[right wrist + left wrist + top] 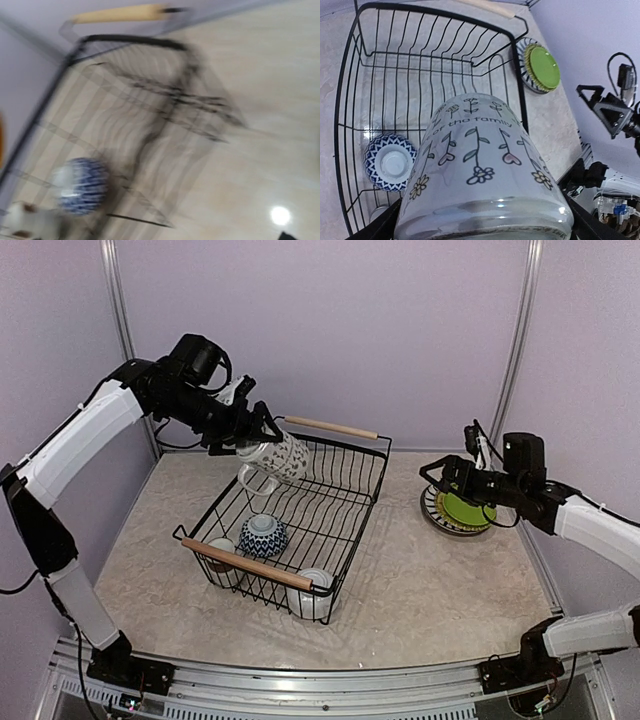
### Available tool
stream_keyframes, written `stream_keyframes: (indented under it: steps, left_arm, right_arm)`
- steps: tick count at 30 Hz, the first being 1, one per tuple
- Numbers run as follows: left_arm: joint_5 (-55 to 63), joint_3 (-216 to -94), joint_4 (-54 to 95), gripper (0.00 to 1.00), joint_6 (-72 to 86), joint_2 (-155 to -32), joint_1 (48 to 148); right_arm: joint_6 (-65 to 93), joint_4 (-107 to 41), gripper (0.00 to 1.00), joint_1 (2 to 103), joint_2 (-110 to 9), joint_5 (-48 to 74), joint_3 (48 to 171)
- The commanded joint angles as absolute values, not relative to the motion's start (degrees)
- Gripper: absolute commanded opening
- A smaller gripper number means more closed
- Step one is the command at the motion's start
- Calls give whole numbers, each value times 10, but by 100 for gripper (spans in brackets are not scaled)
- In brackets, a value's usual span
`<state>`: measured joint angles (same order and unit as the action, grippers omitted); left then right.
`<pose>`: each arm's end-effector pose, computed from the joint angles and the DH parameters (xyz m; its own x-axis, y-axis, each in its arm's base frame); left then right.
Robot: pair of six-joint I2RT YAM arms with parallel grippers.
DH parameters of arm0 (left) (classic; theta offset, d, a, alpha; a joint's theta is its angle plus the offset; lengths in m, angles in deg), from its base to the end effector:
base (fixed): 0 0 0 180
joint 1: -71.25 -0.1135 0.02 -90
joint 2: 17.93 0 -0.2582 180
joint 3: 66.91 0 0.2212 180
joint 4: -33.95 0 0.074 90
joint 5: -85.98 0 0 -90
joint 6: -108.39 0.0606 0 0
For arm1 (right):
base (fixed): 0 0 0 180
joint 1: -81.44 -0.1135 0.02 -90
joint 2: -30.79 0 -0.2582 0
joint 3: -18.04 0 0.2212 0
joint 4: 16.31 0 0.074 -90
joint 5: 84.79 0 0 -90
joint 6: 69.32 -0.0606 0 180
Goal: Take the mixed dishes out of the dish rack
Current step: Grab the cup from the dish rack, then pass from the left arm to the right
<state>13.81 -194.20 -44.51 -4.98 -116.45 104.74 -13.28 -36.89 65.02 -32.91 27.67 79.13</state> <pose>0.2711 -0.2016 0.3749 -0.8577 0.1147 -0.5012 0.3816 0.7954 -0.4709 0.2295 0.0918 0.2837 -0.6474 0.3474 -0.6784 -0.2851 0.7151 0.6383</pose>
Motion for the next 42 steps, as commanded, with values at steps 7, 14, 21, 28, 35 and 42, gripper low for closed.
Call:
stream_keyframes:
  steps: [7, 14, 21, 28, 35, 42]
  left_arm:
    - [415, -1801, -52, 17, -242, -1071, 995]
    - [468, -1730, 58, 16, -314, -1064, 997]
    - [501, -1708, 106, 16, -333, -1068, 1004]
    - [533, -1691, 192, 16, -369, -1087, 1008]
    - [552, -1697, 240, 17, -396, -1112, 1013]
    - [567, -1706, 244, 23, -402, -1138, 1015]
  right_arm:
    - [-180, -144, 95, 436, -497, 280, 938]
    - [-198, -53, 84, 394, -567, 299, 998]
    - [-272, 40, 60, 393, -600, 346, 997]
    - [-398, 173, 40, 393, -610, 400, 970]
    - [-435, 220, 33, 392, -603, 404, 952]
    - [-451, 243, 6, 392, -609, 414, 956]
